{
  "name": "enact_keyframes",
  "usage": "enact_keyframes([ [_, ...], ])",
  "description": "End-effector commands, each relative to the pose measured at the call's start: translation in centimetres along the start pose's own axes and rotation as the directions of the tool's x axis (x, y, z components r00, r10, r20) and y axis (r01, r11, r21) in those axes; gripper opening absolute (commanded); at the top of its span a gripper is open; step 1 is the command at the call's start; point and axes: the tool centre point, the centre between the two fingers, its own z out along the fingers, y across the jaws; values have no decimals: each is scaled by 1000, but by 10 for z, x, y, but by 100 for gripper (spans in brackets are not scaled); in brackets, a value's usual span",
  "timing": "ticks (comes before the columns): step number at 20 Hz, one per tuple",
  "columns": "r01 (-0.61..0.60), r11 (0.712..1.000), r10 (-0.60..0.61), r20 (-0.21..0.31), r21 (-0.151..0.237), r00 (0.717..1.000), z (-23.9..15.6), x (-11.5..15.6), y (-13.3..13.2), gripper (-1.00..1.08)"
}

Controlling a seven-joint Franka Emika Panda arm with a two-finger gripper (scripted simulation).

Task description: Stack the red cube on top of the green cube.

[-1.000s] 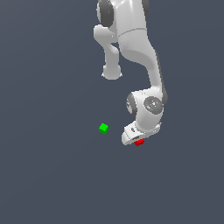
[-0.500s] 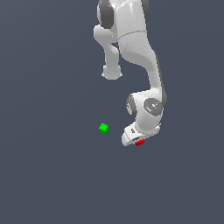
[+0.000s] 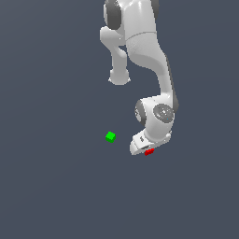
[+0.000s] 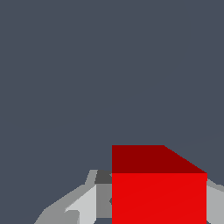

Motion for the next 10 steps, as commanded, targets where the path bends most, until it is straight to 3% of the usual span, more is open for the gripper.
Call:
enact_keyframes([
  [1,0,1000,0,-2,0,1000,-7,0,0,-100],
  [10,0,1000,0,-2,0,1000,-64,-1,0,-100],
])
